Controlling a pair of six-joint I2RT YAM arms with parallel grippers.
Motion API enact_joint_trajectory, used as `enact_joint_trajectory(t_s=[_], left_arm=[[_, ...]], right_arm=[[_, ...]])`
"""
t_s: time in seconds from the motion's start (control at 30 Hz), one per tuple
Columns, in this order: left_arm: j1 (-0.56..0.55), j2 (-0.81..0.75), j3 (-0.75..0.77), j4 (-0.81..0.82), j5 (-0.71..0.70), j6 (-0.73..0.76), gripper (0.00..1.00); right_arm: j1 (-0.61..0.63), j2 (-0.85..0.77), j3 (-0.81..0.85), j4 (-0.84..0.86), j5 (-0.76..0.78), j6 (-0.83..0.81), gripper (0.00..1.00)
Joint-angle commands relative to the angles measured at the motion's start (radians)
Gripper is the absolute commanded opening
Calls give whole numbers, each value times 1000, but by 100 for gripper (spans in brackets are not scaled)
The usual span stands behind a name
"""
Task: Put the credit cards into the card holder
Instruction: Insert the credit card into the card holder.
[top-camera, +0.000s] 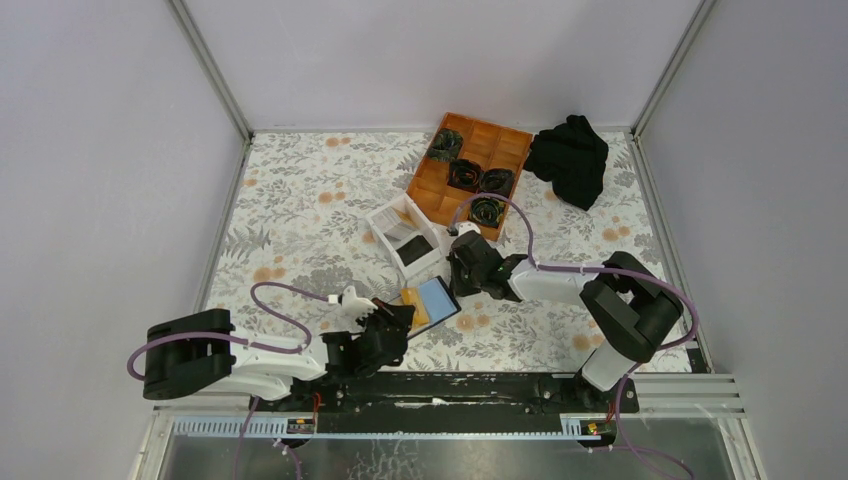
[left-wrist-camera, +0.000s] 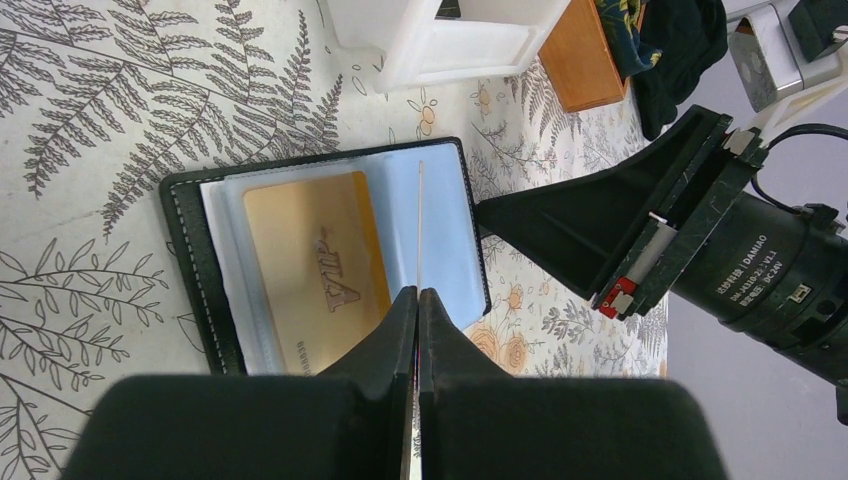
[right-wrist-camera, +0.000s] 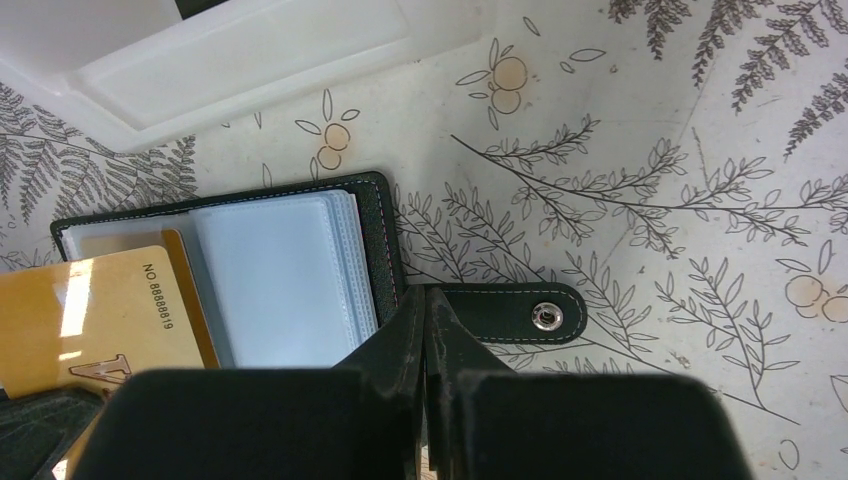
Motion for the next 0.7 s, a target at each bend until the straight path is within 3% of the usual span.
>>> enact_joint_trajectory(t_s=[0.0, 0.67], left_arm=[[3, -7, 13, 47, -44, 24, 0], [-1, 48, -12, 16, -28, -102, 0]], right_arm=[[31, 15, -3, 24, 42, 25, 0], [73, -18, -61, 40, 97, 93, 0]])
